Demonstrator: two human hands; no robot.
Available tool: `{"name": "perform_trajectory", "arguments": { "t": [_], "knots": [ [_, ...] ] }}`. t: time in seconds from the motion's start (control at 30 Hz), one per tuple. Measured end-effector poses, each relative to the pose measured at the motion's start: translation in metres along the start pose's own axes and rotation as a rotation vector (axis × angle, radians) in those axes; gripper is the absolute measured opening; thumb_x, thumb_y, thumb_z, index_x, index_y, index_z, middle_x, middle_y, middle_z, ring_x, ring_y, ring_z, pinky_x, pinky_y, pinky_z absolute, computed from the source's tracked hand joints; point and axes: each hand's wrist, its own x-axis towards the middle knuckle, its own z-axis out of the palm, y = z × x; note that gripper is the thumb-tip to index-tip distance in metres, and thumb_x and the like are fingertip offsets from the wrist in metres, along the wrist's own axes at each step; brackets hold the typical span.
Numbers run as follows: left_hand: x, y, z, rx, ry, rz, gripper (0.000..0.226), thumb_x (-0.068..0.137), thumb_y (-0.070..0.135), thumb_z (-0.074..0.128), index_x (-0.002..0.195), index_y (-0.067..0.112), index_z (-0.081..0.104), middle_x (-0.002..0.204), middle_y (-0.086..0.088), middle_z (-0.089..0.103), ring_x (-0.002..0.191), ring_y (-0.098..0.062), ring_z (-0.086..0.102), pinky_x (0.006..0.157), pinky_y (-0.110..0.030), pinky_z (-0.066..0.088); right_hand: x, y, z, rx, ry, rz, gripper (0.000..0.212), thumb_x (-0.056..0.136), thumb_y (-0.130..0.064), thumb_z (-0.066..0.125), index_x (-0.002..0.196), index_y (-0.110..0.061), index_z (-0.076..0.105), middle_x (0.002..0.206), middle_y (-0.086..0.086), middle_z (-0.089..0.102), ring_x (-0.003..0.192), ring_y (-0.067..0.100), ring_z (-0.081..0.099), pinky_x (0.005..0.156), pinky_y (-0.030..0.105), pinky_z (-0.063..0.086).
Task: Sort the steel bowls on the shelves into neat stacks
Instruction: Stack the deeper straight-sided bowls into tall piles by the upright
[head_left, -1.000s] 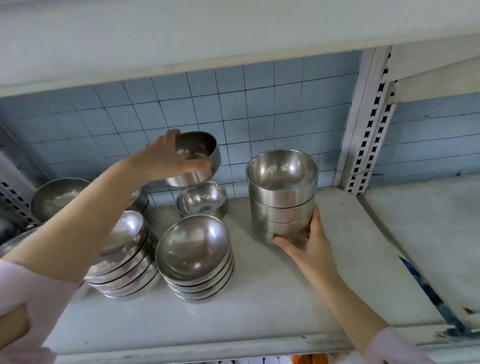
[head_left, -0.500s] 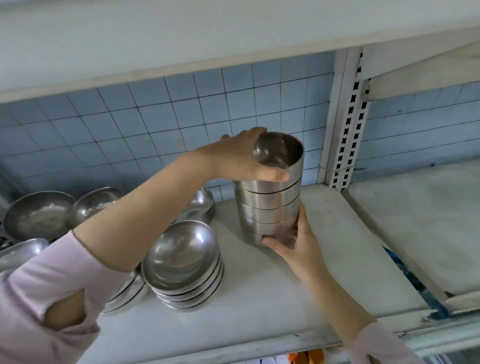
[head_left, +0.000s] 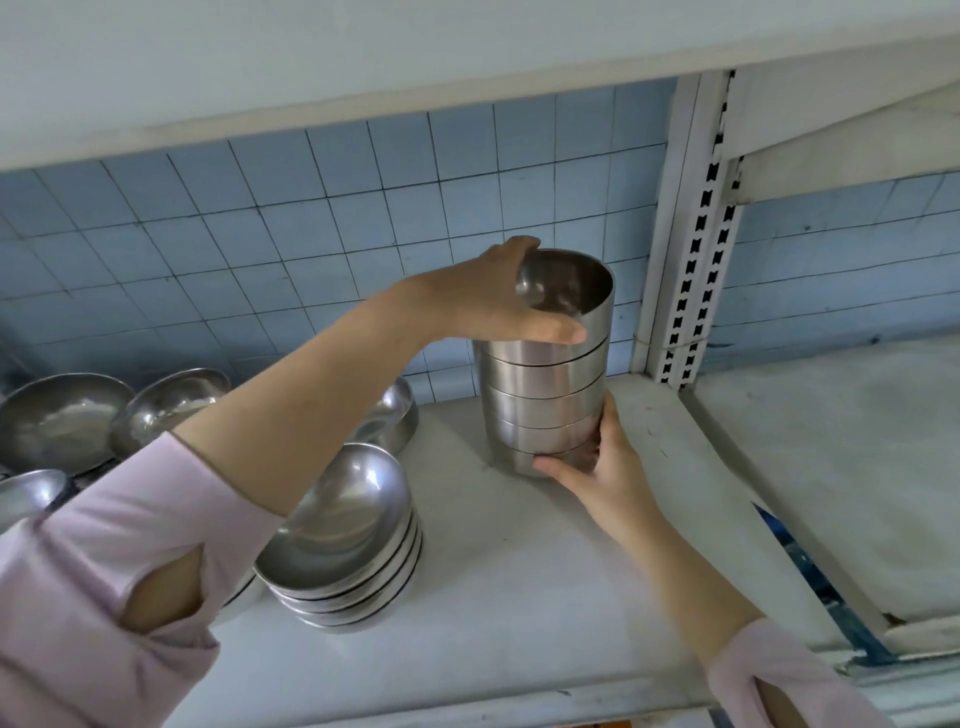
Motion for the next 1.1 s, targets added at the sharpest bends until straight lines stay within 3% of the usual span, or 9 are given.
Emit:
{"name": "perform_trajectory", "arguments": {
  "t": [0.13,0.3,0.4,0.47,0.6,0.8,0.87,0.97,1.1],
  "knots": [
    [0.028,0.018,0.008,0.03,0.058,-0.032,0.117,0.062,0.071,0.072,0.152,0.03,0.01,0.154,0.002,0.031,0.133,-0.023,0.041,0.103,-0.036,0.037,0.028,0.011,-0.031,-0.027,-0.078,0.027,0.091,0.07,-0.028,0.089,0.142,-0.033,0.033,0.131,-0.022,0.056,0.115,-0.017,0.052,0.096,0.005,0.041],
    [0.063,0.033,0.013,0.054,0.086,-0.133,0.114,0.059,0.078,0.066,0.148,0.025,0.02,0.143,0.0,0.042,0.121,-0.023,0.048,0.093,-0.038,0.043,0.066,0.023,-0.066,-0.083,-0.202,0.072,0.097,0.069,-0.028,0.089,0.147,-0.021,0.032,0.132,-0.01,0.058,0.124,0.01,0.057,0.106,0.027,0.044],
    [0.074,0.041,0.015,0.082,0.089,-0.181,0.12,0.048,0.087,0.06,0.145,0.027,0.023,0.14,-0.001,0.042,0.122,-0.027,0.047,0.098,-0.045,0.044,0.086,0.026,-0.084,-0.134,-0.265,0.076,0.106,0.058,-0.053,0.09,0.143,-0.047,0.028,0.135,-0.01,0.058,0.124,0.01,0.058,0.107,0.032,0.045],
    [0.079,0.045,0.016,0.1,0.087,-0.216,0.124,0.041,0.091,0.056,0.144,0.028,0.025,0.14,-0.001,0.041,0.124,-0.029,0.046,0.099,-0.049,0.043,0.093,0.026,-0.091,-0.134,-0.317,0.099,0.098,0.06,-0.049,0.09,0.136,-0.056,0.028,0.132,-0.018,0.056,0.123,0.006,0.057,0.106,0.028,0.045],
    [0.08,0.049,0.02,0.141,0.077,-0.278,0.126,0.044,0.093,0.052,0.147,0.03,0.019,0.148,-0.006,0.033,0.129,-0.033,0.042,0.1,-0.051,0.041,0.092,0.031,-0.096,-0.114,-0.291,0.075,0.087,0.07,-0.022,0.09,0.142,-0.027,0.041,0.136,-0.003,0.047,0.119,0.01,0.059,0.099,0.024,0.052],
    [0.06,0.051,0.024,-0.048,0.132,-0.28,0.121,0.059,0.089,0.053,0.153,0.034,0.001,0.163,-0.005,-0.004,0.144,-0.035,0.024,0.113,-0.052,0.027,0.051,0.029,-0.083,-0.093,-0.072,0.162,0.094,0.062,-0.051,0.086,0.141,-0.021,0.047,0.135,-0.005,0.057,0.12,0.009,0.059,0.098,0.027,0.05],
    [0.042,0.043,0.019,-0.13,0.167,-0.269,0.115,0.063,0.085,0.052,0.152,0.035,0.0,0.163,-0.004,-0.004,0.145,-0.033,0.024,0.115,-0.052,0.025,0.03,0.02,-0.079,-0.06,0.054,0.138,0.071,0.075,-0.04,0.084,0.135,-0.019,0.052,0.13,-0.001,0.058,0.114,0.012,0.06,0.084,0.013,0.047],
    [0.0,0.009,-0.001,-0.042,0.206,-0.308,0.111,0.064,0.086,0.046,0.152,0.035,0.002,0.163,-0.001,0.011,0.143,-0.029,0.028,0.113,-0.046,0.025,0.007,-0.005,-0.071,0.044,0.103,0.078,0.031,0.086,-0.03,0.075,0.113,-0.024,0.062,0.109,-0.006,0.066,0.09,-0.006,0.063,0.07,0.006,0.045],
    [-0.063,-0.067,-0.034,0.102,0.138,-0.489,0.118,0.051,0.098,0.038,0.15,0.039,0.011,0.156,-0.001,0.031,0.14,-0.026,0.035,0.114,-0.047,0.026,0.009,-0.049,-0.037,0.14,-0.098,0.08,0.02,0.089,-0.042,0.069,0.103,-0.027,0.066,0.104,-0.002,0.07,0.099,0.01,0.066,0.088,0.028,0.053]
  ]
}}
